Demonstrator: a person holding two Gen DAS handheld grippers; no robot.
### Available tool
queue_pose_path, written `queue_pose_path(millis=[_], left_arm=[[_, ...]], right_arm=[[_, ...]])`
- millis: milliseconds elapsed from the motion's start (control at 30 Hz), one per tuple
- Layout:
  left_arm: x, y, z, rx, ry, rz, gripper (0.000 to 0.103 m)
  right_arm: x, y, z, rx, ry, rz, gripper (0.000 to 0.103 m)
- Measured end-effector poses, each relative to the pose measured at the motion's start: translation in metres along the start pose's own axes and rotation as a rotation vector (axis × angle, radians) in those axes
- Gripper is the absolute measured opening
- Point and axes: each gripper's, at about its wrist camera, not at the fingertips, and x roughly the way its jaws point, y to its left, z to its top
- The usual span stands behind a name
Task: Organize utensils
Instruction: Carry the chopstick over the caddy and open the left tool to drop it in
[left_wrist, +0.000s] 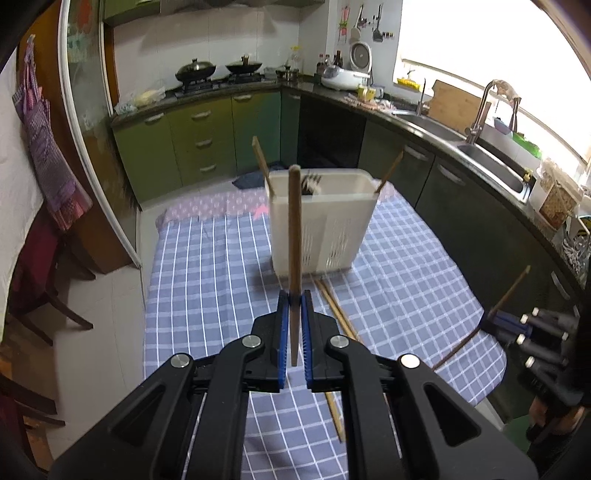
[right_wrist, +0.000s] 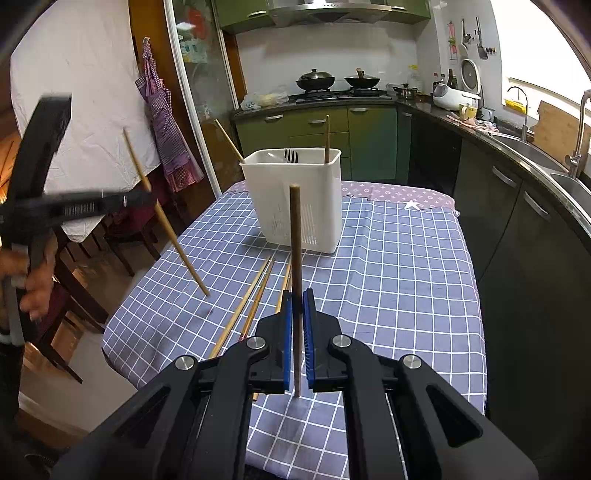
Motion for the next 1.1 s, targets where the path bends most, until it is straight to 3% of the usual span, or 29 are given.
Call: queue_pose_path(millis=[300, 533, 667, 767, 967, 1100], left_arm=[[-0.030, -0.010, 0.076, 0.000, -0.073, -0.024, 0.007], [-0.042, -0.014, 0.138, -0.009, -0.181, 0.029, 0.007], [-0.025, -0.015, 0.160, -0.009, -0.222, 0.070, 0.007], [-0.001, -0.013, 0.167, -0.016, -0.220, 0.090, 0.007], [0.056, -0.011, 0.155, -0.020, -0.109, 0.088, 0.007], [0.065, -0.005, 0.144, -0.021, -0.079, 0.091, 0.007]], right_arm=[[-0.003, -0.003, -0.002, 0.002, -0.001, 0.011, 0.007], [-0.004, -0.008, -0.002, 0.004, -0.001, 0.022, 0.007], [-0.004, -0.009, -0.003, 0.004, -0.003, 0.028, 0.007], [-0.004, -0.010, -0.004, 0.003, -0.004, 0.031, 0.007], [-0.002, -0.010, 0.001, -0.004, 0.008, 0.031, 0.007], [-0.003, -0.006, 0.007, -0.008, 0.007, 0.036, 0.007]])
